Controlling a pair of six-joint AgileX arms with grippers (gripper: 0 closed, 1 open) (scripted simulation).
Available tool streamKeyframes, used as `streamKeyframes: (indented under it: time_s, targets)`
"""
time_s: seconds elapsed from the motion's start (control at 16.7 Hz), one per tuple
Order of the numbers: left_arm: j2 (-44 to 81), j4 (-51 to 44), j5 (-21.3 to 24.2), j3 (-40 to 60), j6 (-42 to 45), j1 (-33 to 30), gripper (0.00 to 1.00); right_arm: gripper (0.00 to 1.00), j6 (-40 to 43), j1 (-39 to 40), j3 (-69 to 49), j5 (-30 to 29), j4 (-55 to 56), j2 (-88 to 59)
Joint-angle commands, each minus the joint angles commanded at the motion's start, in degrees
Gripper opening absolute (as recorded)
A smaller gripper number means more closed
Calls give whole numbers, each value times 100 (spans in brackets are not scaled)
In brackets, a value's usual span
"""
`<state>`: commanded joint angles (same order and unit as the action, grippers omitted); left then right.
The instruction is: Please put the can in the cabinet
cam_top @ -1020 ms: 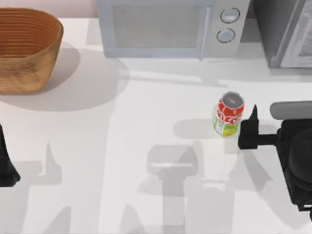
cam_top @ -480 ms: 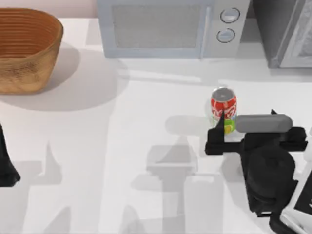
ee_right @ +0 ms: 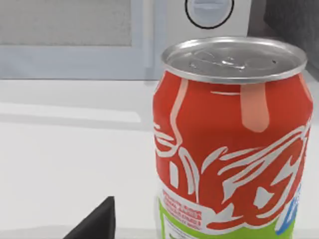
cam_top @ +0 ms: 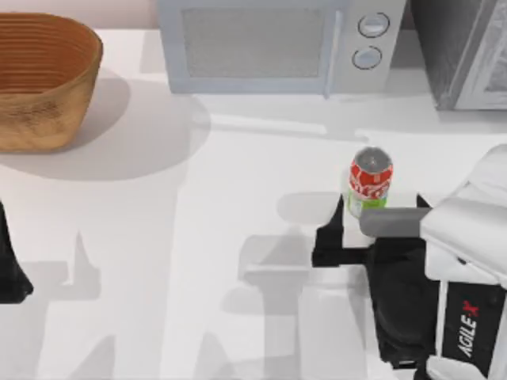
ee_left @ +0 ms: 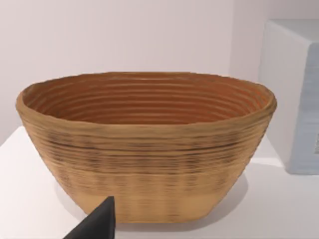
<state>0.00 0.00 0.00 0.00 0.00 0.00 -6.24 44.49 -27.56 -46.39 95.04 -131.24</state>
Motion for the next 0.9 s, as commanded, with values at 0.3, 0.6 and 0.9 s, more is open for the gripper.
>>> streamKeyframes:
  time_s: [0.3,0.6,0.9]
  targets:
    - [0,0,0,0,0,0,100,100,-21,46,-37,-32,103,-121]
    - [0,0,0,0,0,0,100,100,-17,8,-38,-13,84,-110]
    - [0,0,0,0,0,0,100,100,74,-445,-686,453,-315,-281]
